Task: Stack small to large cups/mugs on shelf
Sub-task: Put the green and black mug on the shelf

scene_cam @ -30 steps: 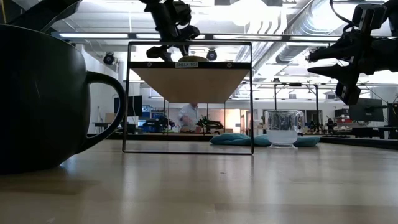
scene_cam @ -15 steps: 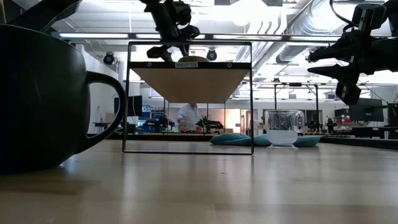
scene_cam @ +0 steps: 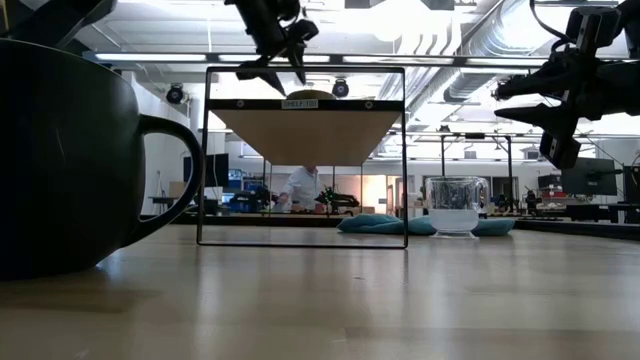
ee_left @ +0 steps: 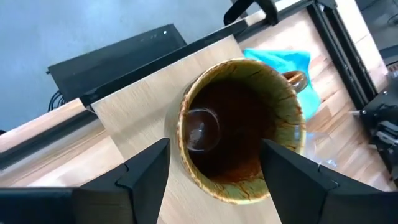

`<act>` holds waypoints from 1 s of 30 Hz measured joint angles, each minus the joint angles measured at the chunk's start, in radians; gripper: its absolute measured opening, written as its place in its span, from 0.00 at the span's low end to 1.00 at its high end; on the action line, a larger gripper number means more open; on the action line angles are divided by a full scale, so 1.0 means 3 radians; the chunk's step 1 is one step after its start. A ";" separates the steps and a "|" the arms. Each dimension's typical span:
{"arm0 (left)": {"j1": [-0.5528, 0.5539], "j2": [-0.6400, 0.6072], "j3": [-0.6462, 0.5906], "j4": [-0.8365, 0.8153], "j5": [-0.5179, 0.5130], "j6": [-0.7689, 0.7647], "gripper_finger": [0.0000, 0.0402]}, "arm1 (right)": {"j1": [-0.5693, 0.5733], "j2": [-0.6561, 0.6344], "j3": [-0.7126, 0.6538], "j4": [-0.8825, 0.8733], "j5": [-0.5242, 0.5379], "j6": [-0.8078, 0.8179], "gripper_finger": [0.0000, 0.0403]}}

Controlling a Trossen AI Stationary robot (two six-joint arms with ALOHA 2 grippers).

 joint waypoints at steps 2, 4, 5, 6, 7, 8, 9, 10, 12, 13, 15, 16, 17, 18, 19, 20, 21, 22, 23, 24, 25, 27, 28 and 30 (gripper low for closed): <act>0.0005 -0.0035 0.0000 0.0008 -0.0003 0.0000 0.58 | 0.0001 0.0000 0.0001 0.0000 0.0001 0.0000 0.26; 0.0018 -0.0076 0.0000 0.0038 -0.0003 0.0001 0.58 | 0.0001 0.0000 0.0001 0.0000 0.0000 0.0000 0.26; 0.0019 -0.0099 0.0000 0.0058 -0.0004 0.0001 0.58 | 0.0000 0.0001 0.0001 0.0000 0.0001 0.0000 0.26; 0.0020 -0.0123 0.0001 0.0071 -0.0005 0.0001 0.58 | 0.0000 0.0001 0.0001 0.0000 0.0001 0.0000 0.26; 0.0023 -0.0144 0.0000 0.0078 -0.0010 0.0001 0.58 | 0.0001 0.0001 0.0000 0.0000 0.0001 0.0000 0.26; 0.0023 -0.0164 0.0001 0.0083 -0.0017 0.0002 0.58 | 0.0000 0.0001 0.0001 0.0000 0.0001 0.0000 0.26; 0.0023 -0.0181 0.0000 0.0088 -0.0021 0.0002 0.58 | 0.0000 0.0001 0.0000 0.0000 0.0001 0.0000 0.26; 0.0022 -0.0199 0.0000 0.0092 -0.0035 0.0003 0.58 | 0.0000 0.0001 0.0001 0.0000 0.0001 0.0000 0.26; 0.0022 -0.0234 0.0000 0.0097 -0.0040 0.0006 0.58 | 0.0001 0.0001 0.0000 0.0000 0.0001 0.0000 0.26; 0.0022 -0.0250 0.0000 0.0100 -0.0040 0.0010 0.58 | 0.0000 0.0001 0.0000 0.0000 0.0001 0.0000 0.26; 0.0022 -0.0280 0.0000 0.0112 -0.0040 0.0010 0.58 | 0.0000 0.0001 0.0000 0.0000 0.0001 0.0000 0.26; 0.0022 -0.0292 0.0000 0.0129 -0.0041 0.0010 0.58 | 0.0000 0.0001 0.0000 0.0000 0.0001 0.0000 0.26; 0.0022 -0.0307 0.0000 0.0139 -0.0040 0.0010 0.58 | 0.0000 0.0001 0.0000 0.0000 0.0001 0.0000 0.26; 0.0022 -0.0321 0.0000 0.0139 -0.0041 0.0010 0.58 | 0.0001 0.0001 0.0001 0.0000 0.0001 0.0000 0.26; 0.0022 -0.0335 0.0000 0.0151 -0.0041 0.0010 0.58 | 0.0001 0.0001 0.0000 0.0000 0.0001 0.0000 0.26; 0.0022 -0.0353 0.0000 0.0162 -0.0041 0.0010 0.58 | 0.0000 0.0001 0.0001 0.0000 0.0001 0.0000 0.26; 0.0022 -0.0370 0.0000 0.0162 -0.0041 0.0010 0.58 | 0.0000 0.0001 0.0001 0.0000 0.0001 0.0000 0.26; 0.0022 -0.0385 0.0000 0.0168 -0.0041 0.0014 0.58 | 0.0000 0.0001 0.0000 0.0000 0.0001 0.0000 0.26; 0.0022 -0.0400 0.0000 0.0178 -0.0041 0.0024 0.58 | 0.0001 0.0001 0.0001 0.0000 0.0001 0.0001 0.26; 0.0019 -0.0416 0.0000 0.0186 -0.0041 0.0041 0.58 | 0.0001 0.0001 0.0001 0.0000 0.0001 0.0000 0.26; 0.0019 -0.0433 0.0000 0.0186 -0.0040 0.0072 0.58 | 0.0001 0.0001 0.0000 0.0000 0.0001 0.0000 0.26; 0.0019 -0.0475 0.0000 0.0197 -0.0040 0.0165 0.58 | 0.0000 0.0001 0.0000 0.0000 0.0001 0.0000 0.26; 0.0019 -0.0500 0.0000 0.0200 -0.0041 0.0203 0.58 | 0.0001 0.0001 0.0001 0.0000 0.0001 0.0000 0.26; 0.0019 -0.0552 0.0000 0.0222 -0.0041 0.0284 0.58 | 0.0001 0.0001 0.0001 0.0000 0.0001 0.0000 0.26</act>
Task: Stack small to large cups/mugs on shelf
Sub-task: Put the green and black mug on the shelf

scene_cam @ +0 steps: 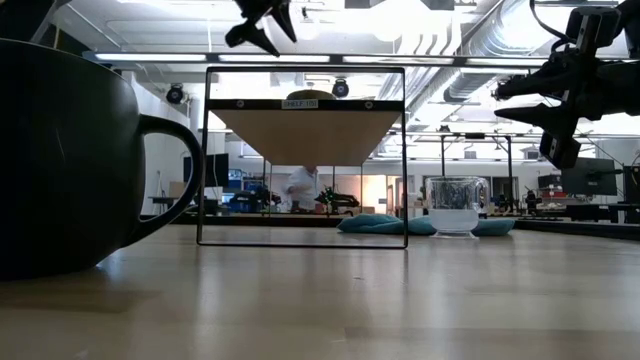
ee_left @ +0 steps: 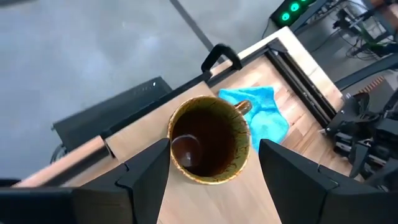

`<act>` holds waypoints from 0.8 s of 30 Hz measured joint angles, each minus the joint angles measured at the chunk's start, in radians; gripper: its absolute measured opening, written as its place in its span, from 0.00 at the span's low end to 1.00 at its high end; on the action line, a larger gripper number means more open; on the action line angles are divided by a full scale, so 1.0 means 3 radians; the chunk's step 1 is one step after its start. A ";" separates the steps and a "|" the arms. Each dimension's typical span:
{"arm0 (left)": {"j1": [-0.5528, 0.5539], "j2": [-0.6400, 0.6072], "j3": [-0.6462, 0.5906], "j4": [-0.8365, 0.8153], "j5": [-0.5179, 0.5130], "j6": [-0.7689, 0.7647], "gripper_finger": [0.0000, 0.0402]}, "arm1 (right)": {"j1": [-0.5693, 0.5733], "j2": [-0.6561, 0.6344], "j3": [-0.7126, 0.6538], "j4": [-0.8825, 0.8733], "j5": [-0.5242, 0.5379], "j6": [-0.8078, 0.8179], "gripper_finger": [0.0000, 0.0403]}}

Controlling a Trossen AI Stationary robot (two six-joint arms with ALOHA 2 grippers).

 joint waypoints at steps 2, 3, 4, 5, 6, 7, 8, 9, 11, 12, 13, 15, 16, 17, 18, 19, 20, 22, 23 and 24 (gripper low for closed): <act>0.0000 -0.0048 0.0000 0.0025 0.0000 0.0076 0.58 | -0.0001 0.0000 -0.0001 0.0000 0.0000 -0.0023 0.26; 0.0000 -0.0074 0.0000 0.0035 0.0000 0.0111 0.58 | 0.0000 0.0000 -0.0001 0.0000 0.0000 -0.0028 0.26; 0.0000 -0.0101 0.0000 0.0043 0.0000 0.0150 0.58 | -0.0001 0.0000 -0.0001 0.0000 0.0000 -0.0029 0.26; 0.0000 -0.0129 0.0000 0.0045 0.0000 0.0184 0.58 | -0.0001 0.0000 0.0000 0.0000 0.0000 -0.0028 0.26; 0.0000 -0.0159 0.0000 0.0049 0.0000 0.0223 0.58 | -0.0001 0.0000 0.0000 0.0000 0.0000 -0.0027 0.26; 0.0000 -0.0184 0.0000 0.0056 0.0000 0.0263 0.58 | -0.0001 0.0000 -0.0001 0.0000 0.0000 -0.0027 0.26; 0.0000 -0.0209 0.0000 0.0060 0.0000 0.0305 0.58 | -0.0001 0.0000 -0.0001 0.0000 0.0000 -0.0027 0.26; 0.0000 -0.0232 0.0000 0.0067 0.0000 0.0342 0.58 | 0.0000 0.0000 -0.0001 0.0000 0.0000 -0.0027 0.26; 0.0000 -0.0274 0.0000 0.0094 0.0000 0.0422 0.58 | 0.0000 0.0000 -0.0001 0.0000 0.0000 -0.0030 0.26; 0.0000 -0.0297 0.0000 0.0106 -0.0001 0.0450 0.58 | -0.0001 0.0000 0.0000 0.0000 0.0000 -0.0034 0.26; 0.0000 -0.0319 0.0000 0.0116 0.0000 0.0475 0.58 | 0.0000 0.0000 -0.0001 0.0000 0.0000 -0.0036 0.26; 0.0000 -0.0360 0.0000 0.0146 0.0000 0.0545 0.58 | 0.0000 0.0000 -0.0001 0.0000 0.0000 -0.0037 0.26; 0.0000 -0.0378 0.0000 0.0160 0.0002 0.0588 0.58 | 0.0000 0.0000 0.0000 0.0000 0.0000 -0.0037 0.26; 0.0000 -0.0395 0.0000 0.0183 0.0005 0.0633 0.58 | -0.0001 0.0000 0.0000 0.0000 0.0000 -0.0037 0.26; 0.0000 -0.0417 0.0000 0.0208 0.0021 0.0683 0.58 | -0.0001 0.0000 -0.0001 0.0000 0.0000 -0.0037 0.26; 0.0000 -0.0439 0.0000 0.0223 0.0053 0.0738 0.58 | 0.0000 0.0000 -0.0001 0.0000 0.0000 -0.0037 0.26; 0.0000 -0.0462 0.0000 0.0240 0.0097 0.0791 0.58 | 0.0000 0.0000 -0.0001 0.0000 0.0000 -0.0037 0.26; 0.0000 -0.0513 0.0000 0.0281 0.0230 0.0883 0.58 | 0.0000 0.0000 -0.0001 0.0000 0.0001 -0.0037 0.26; 0.0000 -0.0540 0.0000 0.0302 0.0292 0.0927 0.58 | -0.0001 0.0000 -0.0001 0.0000 0.0000 -0.0037 0.26; 0.0000 -0.0564 0.0000 0.0326 0.0349 0.0951 0.58 | 0.0000 0.0000 0.0000 0.0000 0.0000 -0.0037 0.26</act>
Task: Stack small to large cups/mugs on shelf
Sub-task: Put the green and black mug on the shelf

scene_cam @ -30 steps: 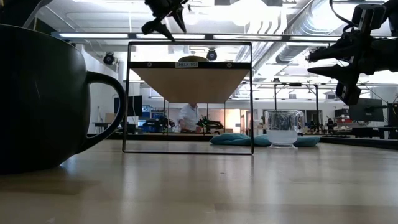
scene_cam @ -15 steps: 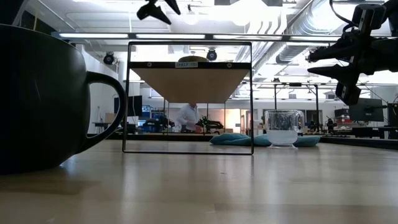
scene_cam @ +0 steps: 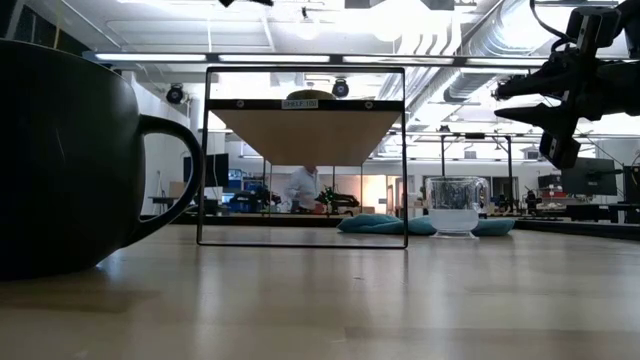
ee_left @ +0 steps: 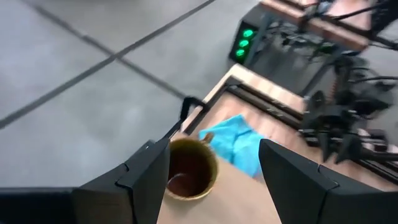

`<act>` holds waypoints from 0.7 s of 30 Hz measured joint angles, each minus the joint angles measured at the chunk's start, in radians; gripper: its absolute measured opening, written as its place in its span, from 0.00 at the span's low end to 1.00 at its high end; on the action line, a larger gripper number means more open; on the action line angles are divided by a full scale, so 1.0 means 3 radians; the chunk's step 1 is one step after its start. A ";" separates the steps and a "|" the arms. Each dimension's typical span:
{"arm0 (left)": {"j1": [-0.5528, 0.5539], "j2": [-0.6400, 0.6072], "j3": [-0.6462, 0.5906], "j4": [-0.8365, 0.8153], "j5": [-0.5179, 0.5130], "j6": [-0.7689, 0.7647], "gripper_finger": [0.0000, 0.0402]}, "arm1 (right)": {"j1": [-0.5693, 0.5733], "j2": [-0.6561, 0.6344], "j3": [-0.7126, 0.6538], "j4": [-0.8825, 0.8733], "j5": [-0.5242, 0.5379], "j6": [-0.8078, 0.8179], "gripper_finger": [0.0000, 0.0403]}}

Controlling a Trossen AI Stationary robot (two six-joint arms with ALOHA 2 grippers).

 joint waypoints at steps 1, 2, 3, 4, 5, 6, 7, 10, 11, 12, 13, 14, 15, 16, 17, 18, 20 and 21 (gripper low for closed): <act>-0.0001 -0.0027 0.0000 0.0040 0.0040 0.0014 0.58 | -0.0001 0.0000 -0.0001 0.0000 0.0000 0.0000 0.26; -0.0001 -0.0057 -0.0001 0.0079 0.0077 0.0020 0.58 | -0.0001 0.0000 -0.0001 0.0000 0.0000 0.0000 0.26; -0.0002 -0.0089 0.0000 0.0110 0.0103 0.0022 0.58 | -0.0001 0.0000 -0.0001 0.0000 0.0001 0.0000 0.26; -0.0003 -0.0124 -0.0001 0.0151 0.0127 0.0018 0.58 | 0.0000 0.0000 0.0000 0.0000 0.0001 0.0000 0.26; -0.0003 -0.0157 0.0000 0.0188 0.0145 0.0009 0.58 | -0.0001 0.0000 -0.0001 0.0000 0.0001 0.0000 0.26; -0.0003 -0.0191 -0.0001 0.0226 0.0156 0.0001 0.58 | -0.0001 0.0000 -0.0001 0.0000 0.0001 0.0000 0.26; -0.0003 -0.0227 0.0000 0.0251 0.0180 -0.0008 0.58 | -0.0001 0.0000 -0.0001 0.0000 0.0001 0.0000 0.26; -0.0067 -0.0320 -0.0001 0.0295 0.0248 -0.0045 0.58 | -0.0001 0.0000 -0.0001 0.0000 0.0001 -0.0026 0.26; -0.0117 -0.0343 0.0000 0.0295 0.0250 -0.0054 0.58 | 0.0000 0.0000 -0.0001 0.0000 0.0001 -0.0027 0.26; -0.0162 -0.0364 0.0000 0.0294 0.0256 -0.0054 0.58 | -0.0001 0.0000 -0.0001 0.0000 0.0001 -0.0029 0.26; -0.0202 -0.0378 -0.0003 0.0291 0.0257 -0.0053 0.58 | -0.0001 0.0000 0.0000 0.0000 0.0006 -0.0050 0.26; -0.0251 -0.0394 -0.0003 0.0290 0.0256 -0.0050 0.58 | 0.0000 0.0000 -0.0001 0.0000 0.0019 -0.0070 0.26; -0.0308 -0.0406 -0.0004 0.0282 0.0238 -0.0028 0.58 | 0.0000 0.0000 -0.0001 0.0001 0.0026 -0.0082 0.26; -0.0369 -0.0412 -0.0004 0.0283 0.0201 -0.0007 0.58 | 0.0000 0.0000 -0.0001 0.0001 0.0045 -0.0088 0.26; -0.0434 -0.0426 -0.0004 0.0284 0.0165 0.0001 0.58 | -0.0001 0.0000 0.0000 0.0003 0.0059 -0.0090 0.26; -0.0488 -0.0436 -0.0004 0.0279 0.0133 0.0002 0.58 | -0.0001 0.0000 -0.0001 0.0004 0.0071 -0.0115 0.26; -0.0587 -0.0445 -0.0004 0.0278 0.0097 0.0014 0.58 | -0.0001 0.0000 0.0000 0.0010 0.0077 -0.0144 0.26; -0.0642 -0.0454 -0.0004 0.0276 0.0094 0.0022 0.58 | 0.0000 0.0000 0.0000 0.0010 0.0078 -0.0151 0.26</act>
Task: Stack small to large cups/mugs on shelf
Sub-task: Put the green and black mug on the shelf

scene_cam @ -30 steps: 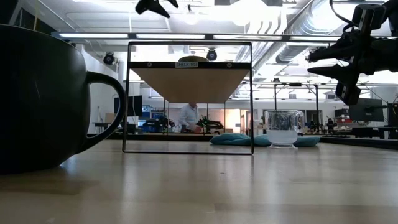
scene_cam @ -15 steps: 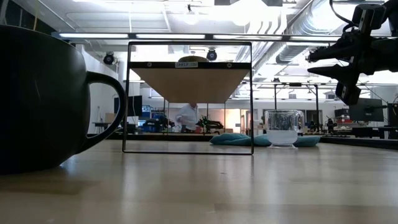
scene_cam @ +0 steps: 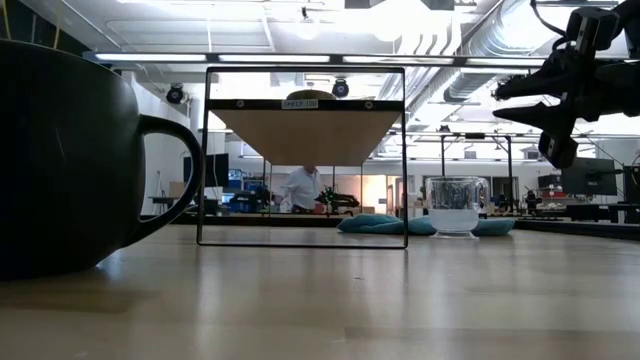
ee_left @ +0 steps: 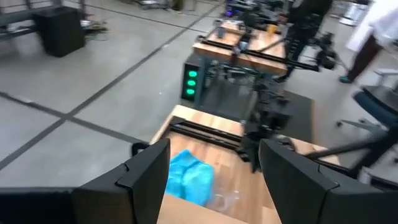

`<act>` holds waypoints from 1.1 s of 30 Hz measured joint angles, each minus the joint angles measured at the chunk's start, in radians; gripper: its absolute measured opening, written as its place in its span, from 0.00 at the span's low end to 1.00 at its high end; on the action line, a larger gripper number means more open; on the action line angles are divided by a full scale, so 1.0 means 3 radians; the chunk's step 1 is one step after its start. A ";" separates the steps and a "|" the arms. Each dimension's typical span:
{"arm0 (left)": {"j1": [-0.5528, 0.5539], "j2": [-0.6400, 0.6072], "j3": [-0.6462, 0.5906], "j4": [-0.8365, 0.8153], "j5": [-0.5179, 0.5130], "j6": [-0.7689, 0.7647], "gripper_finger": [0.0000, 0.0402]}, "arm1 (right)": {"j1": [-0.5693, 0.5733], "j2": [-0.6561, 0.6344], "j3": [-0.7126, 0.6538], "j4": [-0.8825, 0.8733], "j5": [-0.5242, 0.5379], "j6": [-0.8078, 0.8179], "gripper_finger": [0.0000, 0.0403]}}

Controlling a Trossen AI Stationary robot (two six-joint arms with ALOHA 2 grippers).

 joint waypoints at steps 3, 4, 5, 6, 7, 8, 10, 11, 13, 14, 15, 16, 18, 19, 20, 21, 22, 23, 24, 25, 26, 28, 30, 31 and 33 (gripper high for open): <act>-0.0166 -0.0011 0.0000 -0.0004 -0.0041 0.0000 0.58 | 0.0000 0.0000 0.0000 0.0001 0.0002 -0.0008 0.26; -0.0225 -0.0012 0.0000 -0.0004 -0.0081 0.0000 0.58 | 0.0000 0.0000 -0.0001 0.0002 0.0002 -0.0023 0.26; -0.0286 -0.0012 0.0000 -0.0004 -0.0111 0.0000 0.58 | -0.0001 0.0000 0.0000 0.0003 0.0002 -0.0027 0.26; -0.0348 -0.0012 0.0000 -0.0008 -0.0134 -0.0001 0.58 | 0.0000 0.0000 -0.0001 0.0003 0.0002 -0.0028 0.26; -0.0418 -0.0011 0.0000 -0.0018 -0.0167 0.0000 0.58 | -0.0001 0.0000 -0.0001 0.0003 0.0002 -0.0040 0.26; -0.0491 -0.0011 0.0000 -0.0026 -0.0192 -0.0001 0.58 | -0.0001 0.0000 0.0000 0.0007 0.0002 -0.0061 0.26; -0.0640 -0.0011 0.0000 -0.0027 -0.0286 -0.0010 0.58 | -0.0001 0.0000 0.0000 0.0012 0.0002 -0.0076 0.26; -0.0727 -0.0011 0.0000 -0.0027 -0.0345 -0.0018 0.58 | 0.0000 0.0000 0.0000 0.0013 0.0002 -0.0077 0.26; -0.0898 -0.0011 0.0000 -0.0029 -0.0481 -0.0024 0.58 | 0.0000 0.0000 -0.0001 0.0013 0.0002 -0.0077 0.26; -0.0987 -0.0011 0.0000 -0.0034 -0.0553 -0.0024 0.58 | 0.0000 0.0000 -0.0001 0.0013 0.0002 -0.0078 0.26; -0.1075 -0.0011 0.0000 -0.0043 -0.0625 -0.0024 0.58 | 0.0000 0.0000 0.0000 0.0013 0.0002 -0.0078 0.26; -0.1163 -0.0011 0.0000 -0.0054 -0.0706 -0.0025 0.58 | 0.0000 0.0000 -0.0001 0.0014 0.0002 -0.0079 0.26; -0.1344 -0.0011 0.0000 -0.0082 -0.0882 -0.0027 0.58 | 0.0000 0.0000 -0.0001 0.0014 0.0002 -0.0109 0.26; -0.1430 -0.0011 0.0000 -0.0101 -0.0979 -0.0027 0.58 | 0.0000 0.0000 -0.0001 0.0014 0.0001 -0.0138 0.26; -0.1516 -0.0011 0.0000 -0.0113 -0.1073 -0.0027 0.58 | -0.0001 0.0000 -0.0001 0.0016 0.0001 -0.0161 0.26; -0.1597 -0.0011 0.0000 -0.0120 -0.1159 -0.0027 0.58 | 0.0000 0.0000 -0.0001 0.0020 0.0001 -0.0165 0.26; -0.1673 -0.0011 0.0000 -0.0130 -0.1250 -0.0027 0.58 | -0.0001 0.0000 -0.0001 0.0026 0.0002 -0.0165 0.26; -0.1749 -0.0011 0.0000 -0.0136 -0.1331 -0.0033 0.58 | 0.0000 0.0000 -0.0001 0.0031 0.0002 -0.0167 0.26; -0.1819 -0.0011 0.0000 -0.0140 -0.1411 -0.0039 0.58 | 0.0000 0.0000 0.0000 0.0037 0.0002 -0.0187 0.26; -0.1887 -0.0010 0.0000 -0.0141 -0.1482 -0.0054 0.58 | -0.0001 0.0000 -0.0001 0.0038 0.0001 -0.0216 0.26; -0.1957 -0.0010 0.0000 -0.0141 -0.1545 -0.0065 0.58 | -0.0001 0.0000 -0.0001 0.0039 0.0001 -0.0235 0.26; -0.2089 -0.0009 0.0000 -0.0141 -0.1658 -0.0106 0.58 | -0.0001 0.0000 -0.0001 0.0056 0.0001 -0.0251 0.26; -0.2224 -0.0008 -0.0046 -0.0113 -0.1743 -0.0134 0.58 | -0.0001 0.0000 -0.0001 0.0100 -0.0001 -0.0276 0.26; -0.2292 -0.0010 -0.0098 -0.0072 -0.1790 -0.0139 0.58 | -0.0001 -0.0001 -0.0001 0.0126 -0.0001 -0.0319 0.26; -0.2417 -0.0011 -0.0224 -0.0026 -0.1887 -0.0141 0.58 | 0.0000 0.0000 -0.0001 0.0179 -0.0002 -0.0395 0.26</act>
